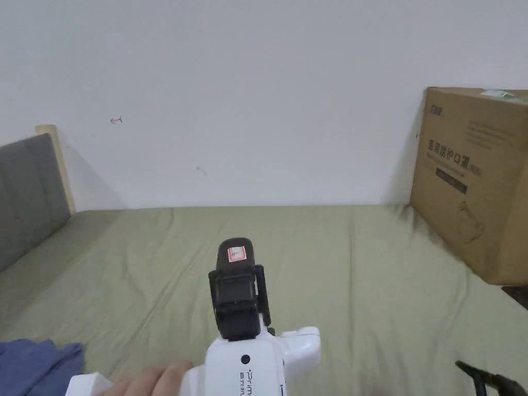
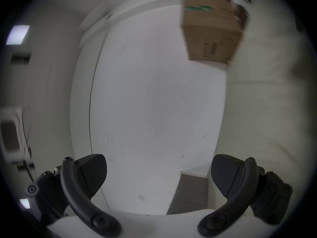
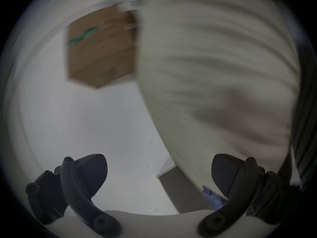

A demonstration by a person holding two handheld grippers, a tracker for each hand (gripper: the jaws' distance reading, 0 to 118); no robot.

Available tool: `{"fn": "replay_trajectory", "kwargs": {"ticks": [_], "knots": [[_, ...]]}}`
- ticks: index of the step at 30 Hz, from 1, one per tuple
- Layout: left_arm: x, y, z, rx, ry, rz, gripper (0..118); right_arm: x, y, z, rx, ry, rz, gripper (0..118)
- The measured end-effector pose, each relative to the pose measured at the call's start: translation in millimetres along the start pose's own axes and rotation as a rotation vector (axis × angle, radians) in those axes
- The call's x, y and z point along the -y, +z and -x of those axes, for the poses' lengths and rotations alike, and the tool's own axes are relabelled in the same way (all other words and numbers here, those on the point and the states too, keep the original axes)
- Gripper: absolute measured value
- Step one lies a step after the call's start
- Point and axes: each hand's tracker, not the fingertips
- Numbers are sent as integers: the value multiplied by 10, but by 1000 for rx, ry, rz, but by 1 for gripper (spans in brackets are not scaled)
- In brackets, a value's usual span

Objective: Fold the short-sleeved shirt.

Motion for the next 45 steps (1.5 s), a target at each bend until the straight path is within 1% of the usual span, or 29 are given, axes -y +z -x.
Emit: {"fn": "replay_trajectory", "kwargs": {"ticks": [1, 2, 4, 5, 6, 7, 8, 9, 10, 11, 12, 13, 14, 15, 16, 17, 18, 20, 22, 25, 29, 31, 36, 41, 45], "knots": [[-35, -5, 78, 53, 131, 17, 118, -42, -3, -93, 26, 24, -2, 118], [-51, -12, 165, 87, 259, 31, 118, -55, 18, -79, 8, 109, -21, 118], [4, -49, 338, 83, 395, 69, 118, -23, 68, 118, -44, 275, -76, 118], [30, -64, 422, 76, 475, 80, 118, 49, 80, 252, -74, 344, -84, 118], [67, -76, 511, 88, 574, 85, 118, 118, 93, 403, -136, 400, -72, 118], [149, -112, 613, 118, 705, 100, 118, 194, 120, 565, -195, 480, -67, 118], [223, -134, 711, 144, 832, 111, 118, 306, 159, 738, -244, 599, -64, 118], [290, -146, 779, 152, 933, 122, 118, 445, 186, 891, -269, 730, -76, 118], [376, -151, 833, 154, 1040, 135, 118, 617, 245, 1047, -277, 902, -106, 118], [453, -168, 875, 162, 1123, 145, 118, 809, 309, 1149, -266, 1090, -159, 118], [542, -164, 902, 166, 1217, 142, 118, 1036, 376, 1226, -265, 1313, -231, 118], [634, -143, 912, 166, 1316, 136, 118, 1302, 421, 1245, -279, 1557, -323, 118], [710, -118, 905, 166, 1394, 128, 118, 1467, 462, 1184, -292, 1740, -407, 118], [756, -101, 892, 167, 1461, 117, 118, 1593, 491, 1110, -322, 1878, -468, 118], [815, -72, 871, 169, 1516, 114, 118, 1665, 504, 1010, -328, 1977, -519, 118], [850, -50, 852, 163, 1538, 134, 118, 1696, 474, 927, -309, 2030, -559, 118], [872, -28, 836, 147, 1549, 167, 118, 1726, 453, 853, -283, 2066, -580, 118], [878, 10, 794, 136, 1547, 192, 118, 1724, 397, 740, -229, 2098, -555, 118], [907, 12, 758, 152, 1546, 209, 118, 1660, 365, 689, -219, 2091, -499, 118], [881, 4, 712, 180, 1512, 238, 118, 1638, 373, 623, -211, 2091, -492, 118], [855, 36, 687, 185, 1501, 243, 118, 1655, 427, 620, -254, 2125, -497, 118], [834, 59, 681, 189, 1499, 239, 118, 1663, 453, 652, -280, 2119, -469, 118], [831, 55, 602, 205, 1496, 252, 118, 1722, 486, 700, -260, 2096, -485, 118], [851, 59, 606, 210, 1528, 269, 118, 1747, 510, 724, -272, 2087, -475, 118], [886, 51, 604, 199, 1545, 277, 118, 1758, 517, 710, -289, 2098, -471, 118]]}}
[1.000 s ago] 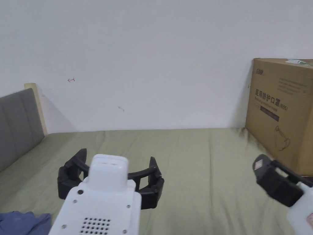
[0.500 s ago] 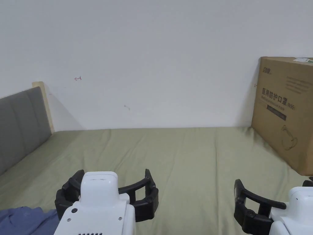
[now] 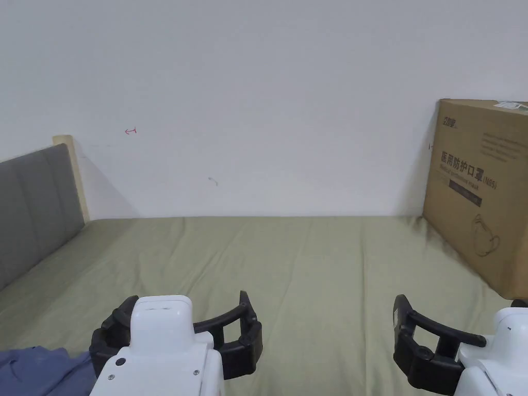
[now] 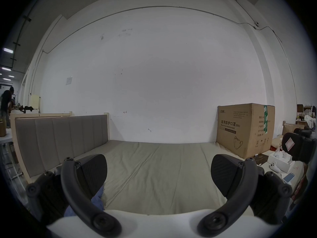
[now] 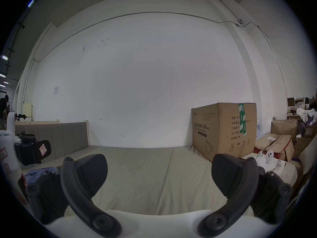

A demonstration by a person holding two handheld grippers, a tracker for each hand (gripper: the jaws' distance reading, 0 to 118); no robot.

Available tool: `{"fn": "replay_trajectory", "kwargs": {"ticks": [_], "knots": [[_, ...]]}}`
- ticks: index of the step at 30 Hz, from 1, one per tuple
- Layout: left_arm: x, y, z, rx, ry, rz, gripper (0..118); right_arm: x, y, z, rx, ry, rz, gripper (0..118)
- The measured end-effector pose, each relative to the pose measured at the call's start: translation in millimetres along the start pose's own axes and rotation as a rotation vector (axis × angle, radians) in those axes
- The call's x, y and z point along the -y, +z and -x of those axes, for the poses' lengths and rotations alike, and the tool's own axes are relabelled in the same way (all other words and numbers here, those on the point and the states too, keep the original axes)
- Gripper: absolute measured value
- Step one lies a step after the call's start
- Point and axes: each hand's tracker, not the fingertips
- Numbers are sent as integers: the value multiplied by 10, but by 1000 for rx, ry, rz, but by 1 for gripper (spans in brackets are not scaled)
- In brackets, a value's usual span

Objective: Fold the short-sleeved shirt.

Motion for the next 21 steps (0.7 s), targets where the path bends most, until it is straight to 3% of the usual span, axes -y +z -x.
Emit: {"fn": "replay_trajectory", "kwargs": {"ticks": [6, 21], "knots": [[30, -12, 44, 1, 19, -9, 118, -4, 1, 29, 9, 25, -14, 118], [-80, -12, 17, 0, 20, -18, 118, -27, -65, -15, 26, -10, 3, 118]]}}
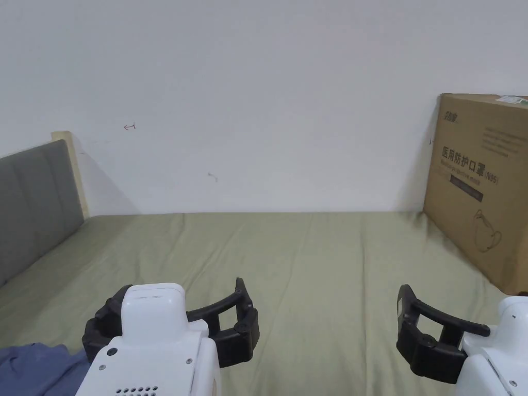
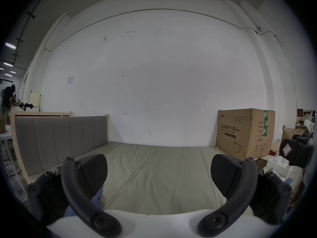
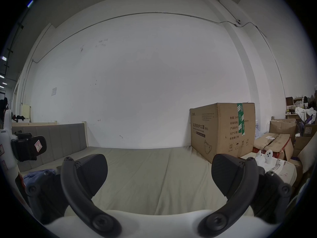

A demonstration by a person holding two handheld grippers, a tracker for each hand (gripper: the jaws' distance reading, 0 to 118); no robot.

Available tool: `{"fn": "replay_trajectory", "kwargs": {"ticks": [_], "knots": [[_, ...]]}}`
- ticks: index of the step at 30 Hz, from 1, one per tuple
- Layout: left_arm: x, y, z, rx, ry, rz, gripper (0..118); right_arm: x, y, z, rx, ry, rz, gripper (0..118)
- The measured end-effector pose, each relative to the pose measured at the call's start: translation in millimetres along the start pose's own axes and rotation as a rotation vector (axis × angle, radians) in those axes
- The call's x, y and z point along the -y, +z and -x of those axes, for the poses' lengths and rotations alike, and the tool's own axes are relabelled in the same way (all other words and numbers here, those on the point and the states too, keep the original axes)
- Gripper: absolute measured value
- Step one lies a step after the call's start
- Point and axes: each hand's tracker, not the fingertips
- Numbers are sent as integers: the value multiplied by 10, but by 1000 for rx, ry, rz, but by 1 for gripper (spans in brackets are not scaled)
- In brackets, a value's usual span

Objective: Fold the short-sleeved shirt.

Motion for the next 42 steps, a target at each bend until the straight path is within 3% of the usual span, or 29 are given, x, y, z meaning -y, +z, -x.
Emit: {"fn": "replay_trajectory", "kwargs": {"ticks": [2, 3, 4, 7, 8, 9, 11, 13, 19, 23, 27, 30, 33, 36, 42], "knots": [[-1, 5, -34, 0, -19, 4, 117, 7, -10, -4, 0, 1, 10, 118], [6, 12, -53, 0, -32, 6, 110, 16, -9, -3, -2, 1, 9, 118], [12, 20, -66, 7, -43, 9, 95, 19, -7, 4, -4, 5, 10, 116], [32, -32, -83, 62, -68, 68, 65, 30, 22, 61, 61, 78, -18, 105], [34, -73, -91, 55, -76, 99, 23, 28, -27, 74, 63, 99, -5, 71], [45, -74, -109, 24, -75, 92, 1, -34, -42, 63, 122, 103, 7, 0], [51, -65, -85, 65, -54, 98, 0, -40, -55, -66, 33, 3, 64, 0], [69, -71, -119, 57, -69, 99, 0, -53, -44, -163, 42, -52, 74, 0], [40, -91, 30, 26, -103, 132, 0, 0, -143, -92, 46, -38, 87, 0], [-8, 14, 636, -98, -105, 148, 0, 66, -301, 419, -77, -48, 116, 0], [-64, 335, 1543, -300, 39, 174, 0, 135, -471, 1204, -296, -31, 177, 0], [-76, 608, 1967, -494, -15, 165, 0, 153, -508, 1645, -434, -65, 195, 0], [-65, 794, 2167, -490, 59, 175, 0, 159, -493, 1882, -402, -61, 181, 0], [-16, 816, 2238, -489, 63, 187, 0, 178, -552, 1900, -459, -106, 218, 0], [57, 269, 2812, -386, 137, 355, 0, 233, -581, 1641, -423, -32, 261, 0]]}}
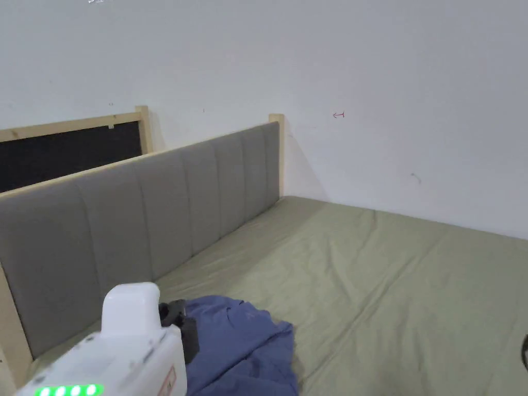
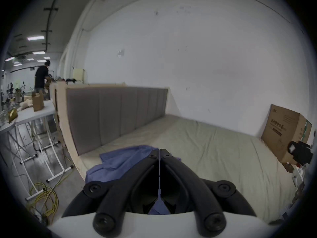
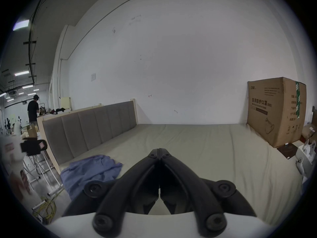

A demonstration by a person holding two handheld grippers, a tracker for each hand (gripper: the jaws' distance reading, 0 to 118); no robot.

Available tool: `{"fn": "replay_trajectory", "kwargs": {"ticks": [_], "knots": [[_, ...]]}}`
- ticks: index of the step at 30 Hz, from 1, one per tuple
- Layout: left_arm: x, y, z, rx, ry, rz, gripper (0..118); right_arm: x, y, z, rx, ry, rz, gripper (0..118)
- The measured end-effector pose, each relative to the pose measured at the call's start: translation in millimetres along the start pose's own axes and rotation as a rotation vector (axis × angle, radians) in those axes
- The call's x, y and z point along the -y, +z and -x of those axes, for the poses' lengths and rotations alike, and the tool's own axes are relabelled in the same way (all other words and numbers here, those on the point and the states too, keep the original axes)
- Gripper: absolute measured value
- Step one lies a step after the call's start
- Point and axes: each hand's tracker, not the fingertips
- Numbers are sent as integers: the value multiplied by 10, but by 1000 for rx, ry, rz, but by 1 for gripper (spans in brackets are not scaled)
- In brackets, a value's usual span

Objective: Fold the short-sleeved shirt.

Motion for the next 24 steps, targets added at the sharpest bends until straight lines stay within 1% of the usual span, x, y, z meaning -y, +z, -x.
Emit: {"fn": "replay_trajectory", "kwargs": {"ticks": [2, 4, 5, 6, 7, 8, 9, 10, 11, 12, 13, 14, 17, 19, 20, 21, 24], "knots": [[-73, -517, 180, 41, -14, 176, 0, 35, 33, -107, 19, 9, 27, 0], [-64, -1068, 325, 88, 0, 375, 0, 85, 44, -227, 36, 15, 58, 0], [-35, -1304, 368, 91, -1, 479, 0, 116, 33, -276, 46, 18, 73, 0], [16, -1553, 419, 105, 27, 562, 0, 149, 22, -325, 60, 21, 90, 0], [89, -1777, 442, 108, 43, 629, 0, 182, 7, -371, 74, 23, 107, 0], [152, -1939, 448, 111, 47, 652, 0, 213, -13, -408, 82, 23, 122, 0], [214, -2131, 452, 120, 41, 686, 6, 257, -50, -450, 88, 22, 143, 0], [266, -2302, 453, 122, 48, 714, 30, 298, -83, -484, 94, 21, 163, 0], [347, -2405, 424, 87, 35, 725, 73, 338, -115, -508, 100, 20, 183, 0], [433, -2543, 407, 89, 29, 754, 115, 383, -150, -531, 106, 18, 202, 0], [498, -2656, 389, 104, 24, 749, 118, 432, -192, -557, 109, 16, 222, 0], [531, -2758, 357, 109, 15, 740, 115, 473, -227, -575, 109, 14, 239, 0], [838, -3058, 271, 83, -84, 832, 115, 585, -329, -610, 100, 15, 297, 0], [1146, -3207, 244, 68, -163, 911, 118, 647, -381, -617, 90, 30, 328, 0], [1201, -3180, 210, 85, -201, 851, 118, 668, -397, -616, 88, 39, 339, 0], [1188, -3133, 181, 63, -221, 790, 118, 687, -412, -607, 86, 49, 350, 0], [1194, -3138, 283, 47, -88, 774, 118, 702, -427, -605, 87, 50, 359, 0]]}}
